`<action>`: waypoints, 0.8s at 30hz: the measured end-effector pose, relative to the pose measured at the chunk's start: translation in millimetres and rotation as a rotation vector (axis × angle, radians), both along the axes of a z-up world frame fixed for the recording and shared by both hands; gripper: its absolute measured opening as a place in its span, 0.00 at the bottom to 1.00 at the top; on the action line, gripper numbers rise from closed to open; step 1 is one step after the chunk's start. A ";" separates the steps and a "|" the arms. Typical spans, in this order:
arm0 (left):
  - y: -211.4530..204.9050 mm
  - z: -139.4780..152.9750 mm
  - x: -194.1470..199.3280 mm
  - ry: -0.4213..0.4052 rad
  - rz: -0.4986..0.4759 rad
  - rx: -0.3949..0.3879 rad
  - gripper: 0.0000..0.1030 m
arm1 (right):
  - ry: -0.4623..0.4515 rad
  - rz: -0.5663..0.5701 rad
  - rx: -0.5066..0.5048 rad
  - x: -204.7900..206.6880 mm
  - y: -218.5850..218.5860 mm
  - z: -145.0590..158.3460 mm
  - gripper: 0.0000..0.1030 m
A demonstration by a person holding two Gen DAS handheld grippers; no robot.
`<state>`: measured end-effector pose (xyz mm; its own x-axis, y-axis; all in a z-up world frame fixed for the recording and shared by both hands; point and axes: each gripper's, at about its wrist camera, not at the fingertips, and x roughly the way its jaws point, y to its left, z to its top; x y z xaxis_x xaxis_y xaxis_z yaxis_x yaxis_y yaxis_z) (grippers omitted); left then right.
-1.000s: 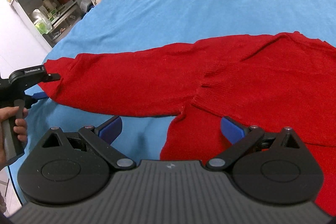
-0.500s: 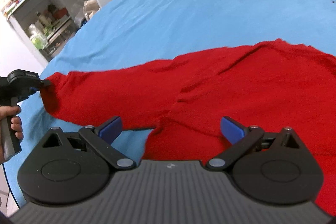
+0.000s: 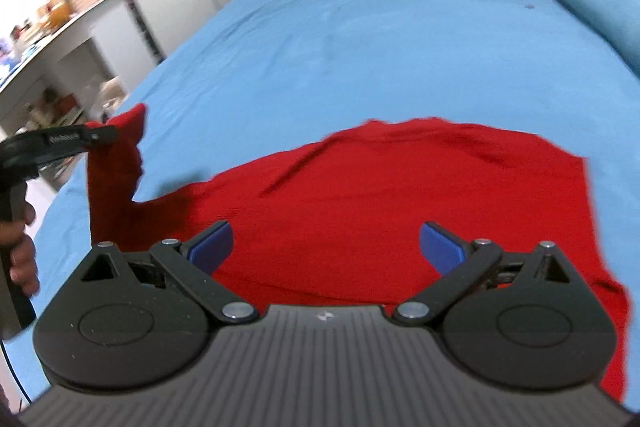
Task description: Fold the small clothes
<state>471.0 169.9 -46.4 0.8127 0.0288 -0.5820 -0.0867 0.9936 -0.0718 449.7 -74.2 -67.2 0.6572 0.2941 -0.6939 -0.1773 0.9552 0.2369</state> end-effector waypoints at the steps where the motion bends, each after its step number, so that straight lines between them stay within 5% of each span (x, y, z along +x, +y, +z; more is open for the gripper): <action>1: -20.4 -6.0 2.7 0.005 -0.039 -0.001 0.05 | 0.000 -0.019 -0.015 -1.8 -12.5 0.2 1.00; 8: -144.1 -84.4 17.3 0.134 -0.250 -0.023 0.05 | 0.044 -0.144 -0.063 -9.6 -88.6 -13.8 1.00; 12: -173.7 -118.3 22.5 0.243 -0.284 -0.039 0.05 | 0.067 -0.171 -0.073 -12.3 -112.8 -24.6 1.00; 17: -187.6 -129.9 19.6 0.283 -0.314 -0.022 0.07 | 0.081 -0.177 -0.077 -9.7 -123.7 -30.0 1.00; 19: -182.2 -126.2 17.6 0.291 -0.323 -0.011 0.22 | 0.079 -0.165 -0.079 -5.6 -121.8 -27.0 1.00; 21: -173.5 -115.2 12.6 0.285 -0.314 0.011 0.63 | 0.075 -0.137 -0.081 -2.2 -118.2 -22.2 1.00; 24: -150.5 -96.3 -10.5 0.239 -0.302 0.070 0.71 | 0.097 -0.044 -0.098 8.7 -103.7 -18.2 1.00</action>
<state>460.4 19.4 -142.7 0.6322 -0.1447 -0.7612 0.2041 0.9788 -0.0166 458.3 -177.9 -85.5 0.5963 0.1939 -0.7790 -0.1156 0.9810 0.1557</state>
